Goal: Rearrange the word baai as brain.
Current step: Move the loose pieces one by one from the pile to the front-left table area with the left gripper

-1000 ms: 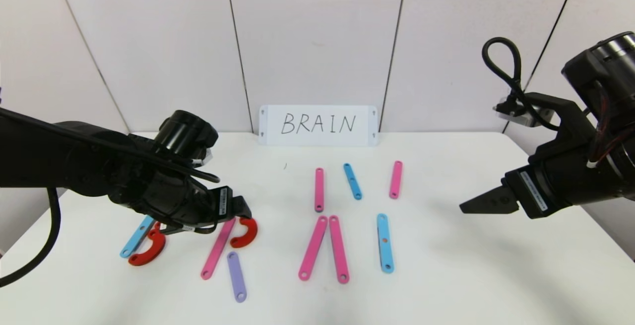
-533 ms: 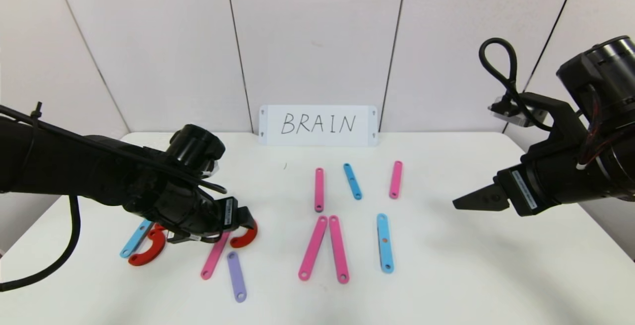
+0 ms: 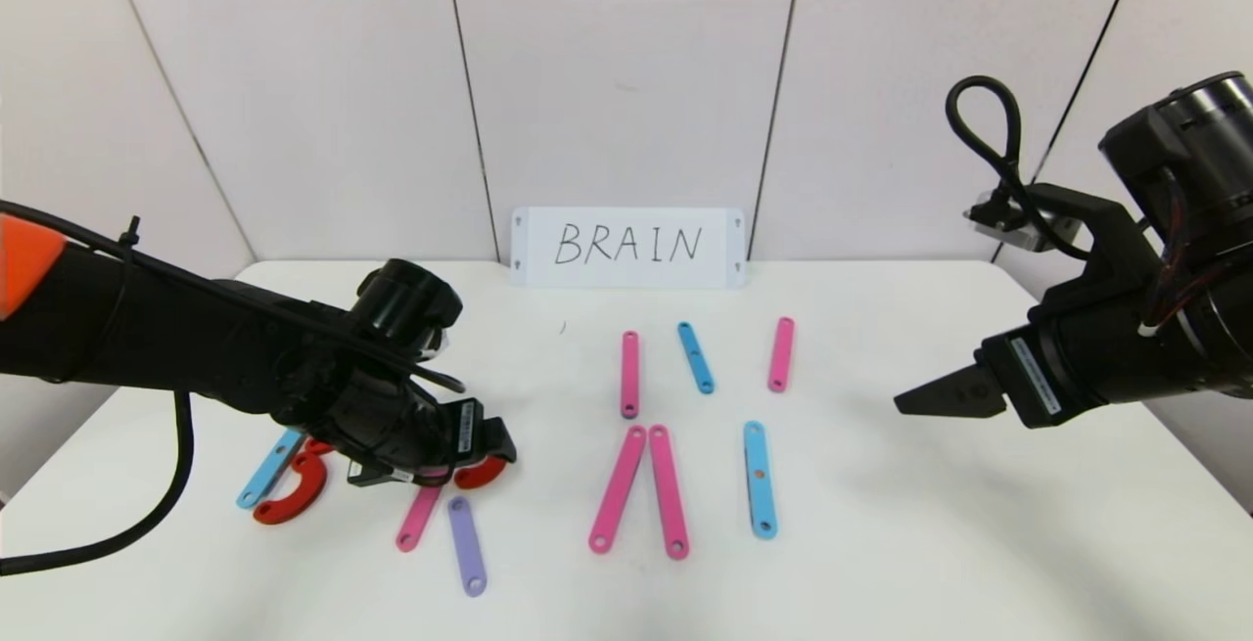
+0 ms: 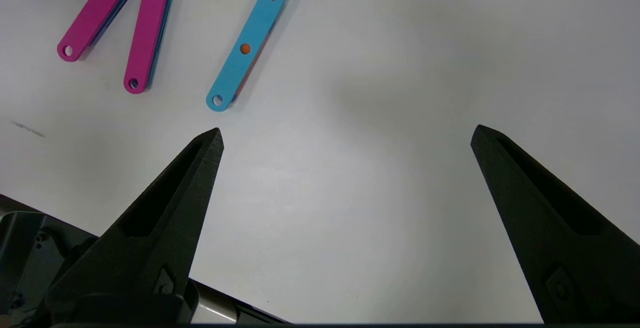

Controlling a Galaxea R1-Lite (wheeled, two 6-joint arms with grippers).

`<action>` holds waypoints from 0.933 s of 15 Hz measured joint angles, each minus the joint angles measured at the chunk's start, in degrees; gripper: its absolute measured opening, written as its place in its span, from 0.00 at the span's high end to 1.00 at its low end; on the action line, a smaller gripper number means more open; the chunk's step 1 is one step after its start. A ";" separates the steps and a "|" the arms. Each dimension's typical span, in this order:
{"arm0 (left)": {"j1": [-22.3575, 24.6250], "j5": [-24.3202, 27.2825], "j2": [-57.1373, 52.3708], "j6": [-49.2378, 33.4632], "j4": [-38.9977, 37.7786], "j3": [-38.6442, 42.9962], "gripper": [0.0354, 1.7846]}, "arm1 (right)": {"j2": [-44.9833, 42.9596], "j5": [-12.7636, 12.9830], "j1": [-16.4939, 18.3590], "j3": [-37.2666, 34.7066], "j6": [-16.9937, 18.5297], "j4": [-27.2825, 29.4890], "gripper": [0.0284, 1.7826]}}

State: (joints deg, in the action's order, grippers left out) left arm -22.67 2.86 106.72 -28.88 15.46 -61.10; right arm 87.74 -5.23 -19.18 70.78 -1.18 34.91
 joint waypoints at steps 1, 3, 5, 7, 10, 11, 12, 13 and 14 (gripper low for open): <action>-0.17 0.02 0.09 -0.02 0.00 0.07 0.03 | -0.02 0.00 0.00 -0.02 0.04 -0.02 0.03; -0.45 0.02 0.10 -0.02 0.00 0.13 0.03 | -0.09 0.00 -0.02 -0.05 0.02 -0.05 0.03; -0.94 0.02 0.10 -0.06 0.02 0.22 0.03 | -0.09 0.00 -0.06 -0.05 0.00 0.00 0.03; -1.55 0.00 0.10 -0.11 0.00 0.33 0.03 | -0.09 0.02 -0.06 -0.05 0.00 0.00 0.03; -2.23 -0.04 0.06 -0.13 -0.06 0.63 0.03 | -0.13 0.00 -0.04 -0.05 0.00 0.02 0.03; -2.32 -0.04 0.06 -0.06 -0.09 0.68 0.03 | -0.15 0.00 -0.06 -0.05 -0.02 0.02 0.03; -2.35 -0.12 0.06 -0.04 -0.09 0.71 0.03 | -0.17 0.00 -0.11 -0.09 0.00 0.02 0.03; -2.35 -0.15 0.04 -0.02 -0.09 0.71 0.03 | -0.17 0.00 -0.26 -0.16 -0.02 0.00 0.03; -2.35 -0.20 0.06 -0.02 -0.09 0.71 0.03 | -0.15 0.02 -0.44 -0.22 0.00 0.02 0.03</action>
State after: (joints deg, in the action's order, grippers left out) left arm -25.03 2.67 106.78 -28.90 15.37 -60.39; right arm 87.59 -5.21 -19.61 70.56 -1.18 34.94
